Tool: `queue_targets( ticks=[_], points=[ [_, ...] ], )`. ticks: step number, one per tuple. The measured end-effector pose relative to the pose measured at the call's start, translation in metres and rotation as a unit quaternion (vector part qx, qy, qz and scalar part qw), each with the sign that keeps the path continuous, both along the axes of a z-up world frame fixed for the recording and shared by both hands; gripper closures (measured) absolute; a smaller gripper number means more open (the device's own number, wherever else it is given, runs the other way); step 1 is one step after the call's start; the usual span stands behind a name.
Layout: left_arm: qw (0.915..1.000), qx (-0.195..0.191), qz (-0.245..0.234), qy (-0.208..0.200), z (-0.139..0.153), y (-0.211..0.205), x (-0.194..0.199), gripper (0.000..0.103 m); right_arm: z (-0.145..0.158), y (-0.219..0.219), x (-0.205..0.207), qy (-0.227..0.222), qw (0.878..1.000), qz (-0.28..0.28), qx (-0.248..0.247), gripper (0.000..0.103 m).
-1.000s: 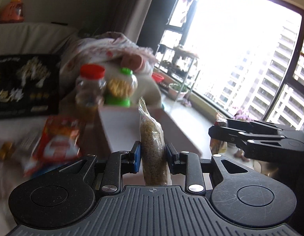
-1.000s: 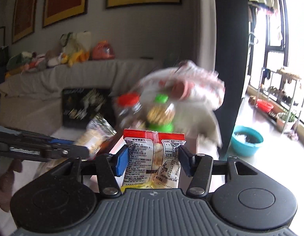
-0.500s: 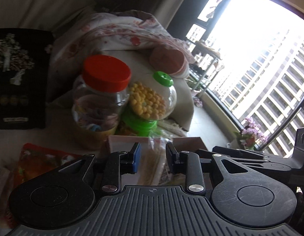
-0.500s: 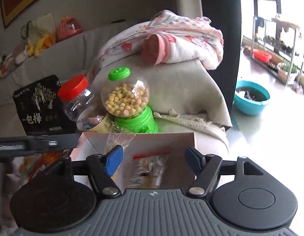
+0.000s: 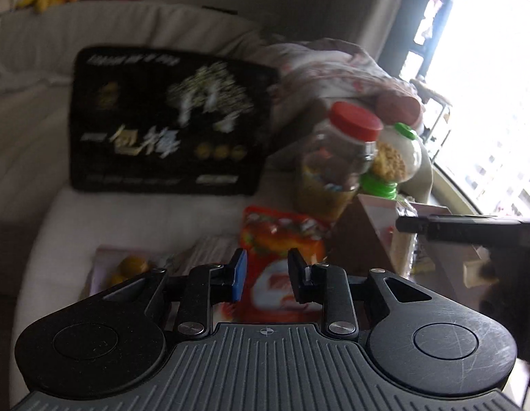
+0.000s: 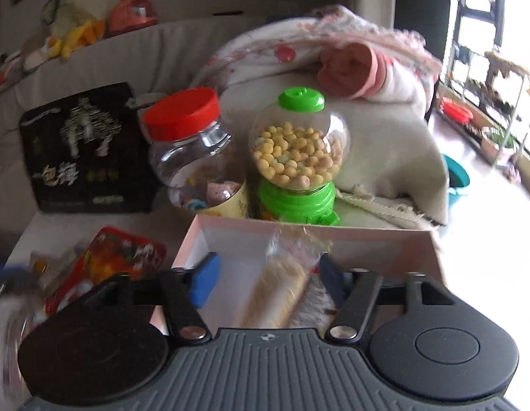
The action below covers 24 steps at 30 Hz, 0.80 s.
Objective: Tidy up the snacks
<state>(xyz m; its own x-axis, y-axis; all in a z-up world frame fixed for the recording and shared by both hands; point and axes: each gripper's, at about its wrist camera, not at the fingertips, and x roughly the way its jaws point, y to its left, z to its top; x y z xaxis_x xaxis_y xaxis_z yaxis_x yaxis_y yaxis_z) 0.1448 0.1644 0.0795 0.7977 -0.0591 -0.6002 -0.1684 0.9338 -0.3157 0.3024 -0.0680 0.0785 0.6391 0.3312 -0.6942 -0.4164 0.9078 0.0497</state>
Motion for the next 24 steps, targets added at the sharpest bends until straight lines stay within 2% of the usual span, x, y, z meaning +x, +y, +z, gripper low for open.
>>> queue_targets(
  ticks=[1,2,3,5,7,10,12,15,16,19,22,24],
  points=[
    [0.9999,-0.012,0.009,0.000,-0.006,0.011,-0.008,0.073,-0.005,0.003,0.004,0.015,1.000,-0.005,-0.002,0.066],
    [0.9996,-0.020,0.021,0.000,-0.010,0.020,-0.015,0.073,-0.009,0.004,0.007,0.035,0.999,-0.004,0.001,0.070],
    [0.9992,-0.025,0.032,-0.003,-0.015,0.029,-0.023,0.073,-0.012,0.006,0.006,0.055,0.998,0.005,0.009,0.070],
    [0.9979,-0.035,0.054,-0.007,-0.022,0.046,-0.035,0.073,-0.014,0.008,-0.001,0.068,0.998,0.015,0.010,0.070],
    [0.9956,-0.051,0.078,-0.012,-0.030,0.063,-0.044,0.073,-0.011,0.010,-0.012,0.061,0.998,0.013,-0.003,0.070],
    [0.9905,-0.067,0.117,-0.028,-0.043,0.083,-0.054,0.073,0.006,0.015,-0.031,0.017,1.000,0.012,-0.015,0.070],
    [0.9889,-0.056,0.135,-0.026,-0.050,0.088,-0.059,0.073,0.022,0.026,-0.045,-0.010,0.999,0.028,-0.016,0.067],
    [0.9872,-0.050,0.150,-0.017,-0.055,0.095,-0.064,0.073,0.039,0.056,-0.060,-0.014,0.997,0.077,0.007,0.045],
    [0.9861,-0.054,0.156,-0.015,-0.056,0.098,-0.067,0.073,0.041,0.071,-0.064,-0.011,0.995,0.098,0.012,0.035],
    [0.9848,-0.068,0.159,-0.012,-0.052,0.101,-0.086,0.073,0.036,0.124,-0.082,-0.007,0.985,0.171,0.009,0.033],
    [0.9891,-0.073,0.128,-0.003,-0.047,0.092,-0.106,0.073,0.020,0.179,-0.098,0.002,0.971,0.240,-0.011,0.033],
    [0.9933,-0.060,0.099,0.007,-0.047,0.077,-0.112,0.073,0.005,0.211,-0.099,0.027,0.964,0.265,-0.018,0.033]
  ],
)
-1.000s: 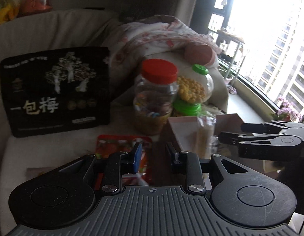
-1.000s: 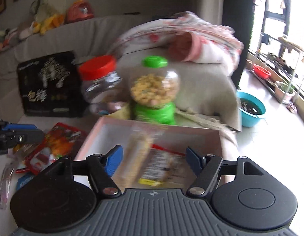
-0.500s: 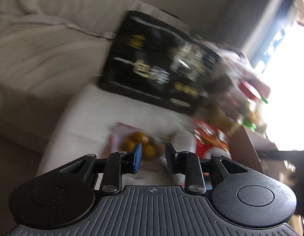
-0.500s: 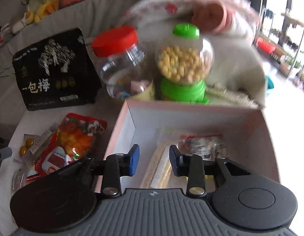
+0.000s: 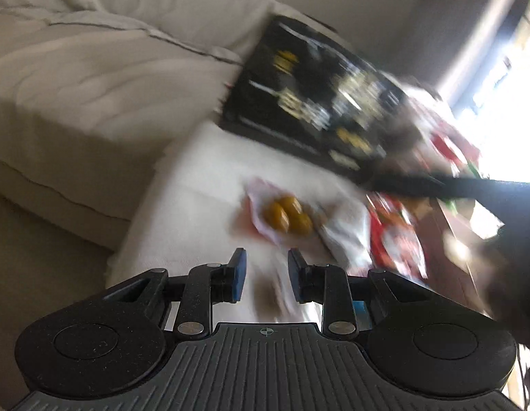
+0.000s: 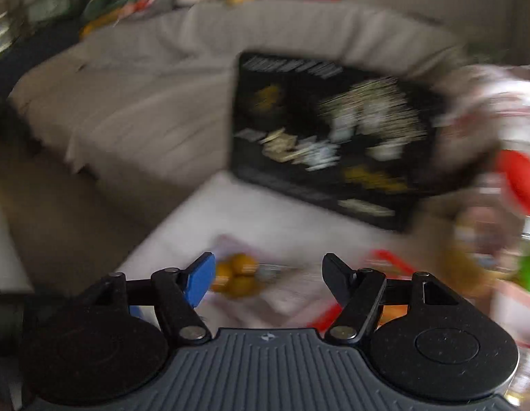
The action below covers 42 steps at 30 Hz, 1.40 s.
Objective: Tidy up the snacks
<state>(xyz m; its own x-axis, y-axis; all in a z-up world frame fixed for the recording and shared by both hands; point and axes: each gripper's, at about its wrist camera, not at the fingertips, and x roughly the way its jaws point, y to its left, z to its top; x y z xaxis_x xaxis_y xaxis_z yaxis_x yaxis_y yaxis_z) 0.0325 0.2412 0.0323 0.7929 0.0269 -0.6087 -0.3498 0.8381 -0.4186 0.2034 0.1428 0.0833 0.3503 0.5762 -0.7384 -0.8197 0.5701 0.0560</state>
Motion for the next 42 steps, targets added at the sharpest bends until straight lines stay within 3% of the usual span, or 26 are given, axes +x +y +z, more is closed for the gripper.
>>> queue_targets(
  ticks=[4,6,10,13,16,21,22,25,30,33,37,42],
  points=[
    [0.9993,0.029,-0.020,0.017,-0.005,-0.022,-0.009,0.073,-0.029,0.051,0.013,0.018,1.000,-0.003,-0.022,0.038],
    [0.9992,0.029,-0.016,0.022,-0.008,-0.023,-0.014,0.073,-0.042,0.063,0.024,0.059,0.997,-0.006,-0.041,0.057],
    [0.9992,0.030,0.011,0.023,-0.009,-0.012,-0.025,0.073,-0.044,0.054,0.010,0.082,0.995,0.024,-0.045,0.067],
    [0.9994,0.009,0.029,0.019,-0.012,-0.002,-0.029,0.073,-0.045,0.038,-0.006,0.098,0.993,0.052,-0.046,0.068],
    [0.9996,-0.007,0.022,0.014,-0.014,0.000,-0.029,0.073,-0.045,0.021,-0.022,0.098,0.992,0.063,-0.046,0.068],
    [0.9997,0.000,0.014,0.018,-0.014,-0.004,-0.026,0.074,-0.044,-0.011,-0.051,0.095,0.992,0.075,-0.033,0.068],
    [0.9997,0.002,0.017,0.019,-0.014,-0.004,-0.026,0.074,-0.043,-0.017,-0.059,0.087,0.993,0.074,-0.032,0.066],
    [0.9995,0.006,0.019,0.024,-0.016,-0.006,-0.026,0.074,-0.043,-0.037,-0.072,0.091,0.993,0.072,-0.025,0.042],
    [0.9993,0.018,0.012,0.029,-0.014,-0.013,-0.025,0.074,-0.042,-0.067,-0.096,0.102,0.991,0.083,-0.008,0.040],
    [0.9992,0.024,0.005,0.031,-0.013,-0.021,-0.022,0.074,-0.049,-0.078,-0.117,0.092,0.990,0.103,-0.028,0.037],
    [0.9988,0.036,-0.005,0.033,-0.010,-0.032,-0.019,0.074,-0.052,-0.094,-0.140,0.033,0.994,0.098,-0.034,0.036],
    [0.9971,0.069,-0.008,0.031,-0.003,-0.044,-0.016,0.074,-0.054,-0.123,-0.147,-0.033,0.997,0.047,-0.046,0.036]
  ],
)
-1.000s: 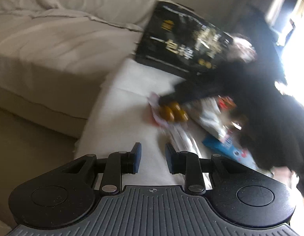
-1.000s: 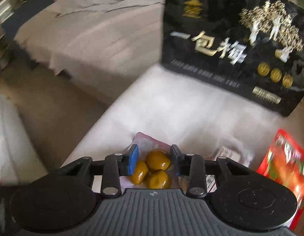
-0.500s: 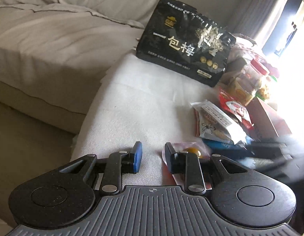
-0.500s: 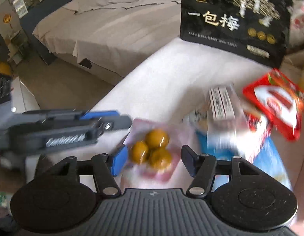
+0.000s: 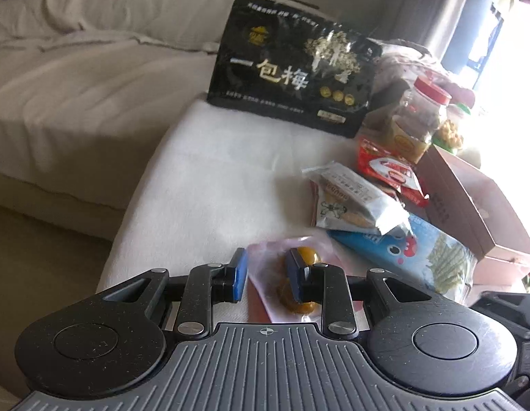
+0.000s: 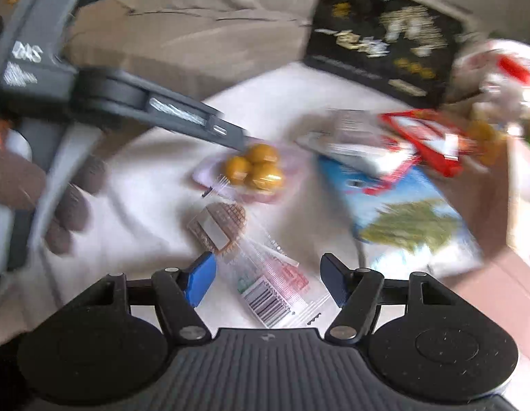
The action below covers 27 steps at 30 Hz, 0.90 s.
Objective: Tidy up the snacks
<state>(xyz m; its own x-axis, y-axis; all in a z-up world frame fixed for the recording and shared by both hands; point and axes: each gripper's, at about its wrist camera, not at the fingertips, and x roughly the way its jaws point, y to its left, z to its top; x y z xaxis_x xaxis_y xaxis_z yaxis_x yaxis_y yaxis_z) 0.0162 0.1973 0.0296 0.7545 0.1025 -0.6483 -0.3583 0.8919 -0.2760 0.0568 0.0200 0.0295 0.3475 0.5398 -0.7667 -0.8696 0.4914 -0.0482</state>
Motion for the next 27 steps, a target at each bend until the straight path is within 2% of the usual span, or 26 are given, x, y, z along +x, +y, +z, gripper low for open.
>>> queue_targets(
  ticks=[3,6,8,13,15,20,23,27],
  points=[
    [0.9996,0.014,-0.009,-0.025,0.006,0.002,0.004,0.074,-0.003,-0.022,0.006,-0.015,0.999,-0.039,-0.001,0.036],
    [0.9980,-0.013,-0.033,-0.052,0.008,0.013,0.015,0.074,-0.005,-0.046,0.017,0.009,0.997,-0.074,0.019,0.034],
    [0.9976,-0.031,-0.043,-0.043,0.005,0.019,0.027,0.074,-0.008,-0.060,0.022,0.018,0.995,-0.097,0.030,0.031],
    [0.9961,-0.017,-0.086,-0.009,0.000,0.006,0.032,0.074,-0.012,-0.088,0.019,0.020,0.990,-0.126,0.054,0.028],
    [0.9947,-0.002,-0.102,0.009,-0.003,-0.004,0.024,0.073,-0.015,-0.092,0.019,0.016,0.990,-0.127,0.062,0.026],
    [0.9892,0.056,-0.134,0.020,0.000,-0.038,-0.001,0.073,-0.023,-0.091,0.013,-0.012,0.989,-0.130,0.075,0.015],
    [0.9843,0.097,-0.144,0.031,0.003,-0.055,-0.009,0.073,-0.025,-0.091,0.013,-0.016,0.988,-0.131,0.082,0.014],
    [0.9848,0.099,-0.142,0.018,0.014,-0.058,-0.020,0.072,-0.025,-0.092,0.012,-0.017,0.988,-0.129,0.084,0.012]
  ],
)
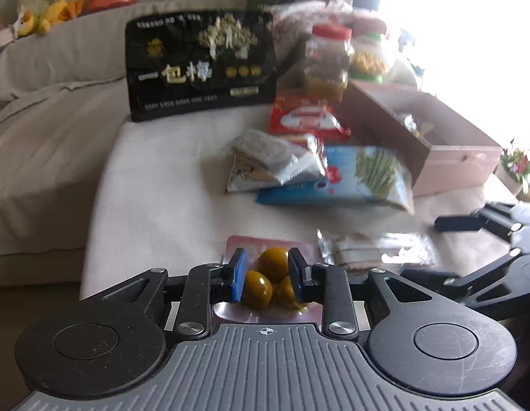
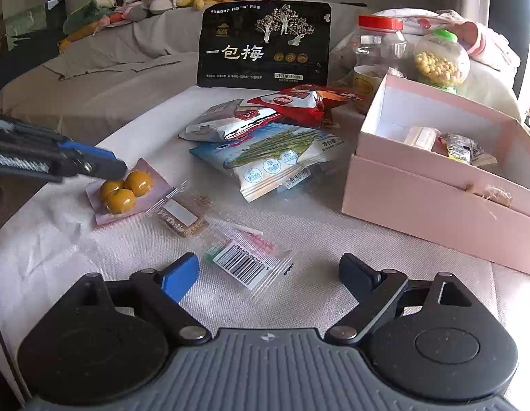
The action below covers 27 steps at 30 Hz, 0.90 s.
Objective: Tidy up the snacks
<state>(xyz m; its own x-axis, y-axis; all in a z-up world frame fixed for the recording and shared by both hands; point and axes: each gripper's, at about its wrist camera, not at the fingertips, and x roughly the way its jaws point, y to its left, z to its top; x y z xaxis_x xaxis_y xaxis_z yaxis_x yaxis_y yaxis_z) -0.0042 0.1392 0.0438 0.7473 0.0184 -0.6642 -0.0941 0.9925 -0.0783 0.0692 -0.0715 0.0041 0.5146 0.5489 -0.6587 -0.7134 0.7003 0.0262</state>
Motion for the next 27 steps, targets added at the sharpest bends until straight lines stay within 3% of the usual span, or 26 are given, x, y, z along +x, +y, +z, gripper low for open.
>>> queue_targets(
  ticks=[8,16,21,27],
  points=[
    [0.9999,0.002,-0.007,0.012,-0.009,-0.006,0.000,0.068,-0.001,0.000,0.001,0.015,1.000,0.020,-0.003,0.000],
    [0.9990,-0.002,-0.043,0.008,-0.008,-0.019,0.000,0.068,-0.002,0.001,0.000,0.013,1.000,0.027,-0.009,0.000],
    [0.9976,0.041,-0.055,0.010,-0.010,-0.033,-0.001,0.067,-0.002,0.001,-0.001,0.011,1.000,0.026,-0.009,0.000],
    [0.9971,0.026,-0.071,0.012,-0.010,-0.034,0.004,0.066,-0.002,0.001,-0.001,0.011,1.000,0.027,-0.009,0.000]
  ],
)
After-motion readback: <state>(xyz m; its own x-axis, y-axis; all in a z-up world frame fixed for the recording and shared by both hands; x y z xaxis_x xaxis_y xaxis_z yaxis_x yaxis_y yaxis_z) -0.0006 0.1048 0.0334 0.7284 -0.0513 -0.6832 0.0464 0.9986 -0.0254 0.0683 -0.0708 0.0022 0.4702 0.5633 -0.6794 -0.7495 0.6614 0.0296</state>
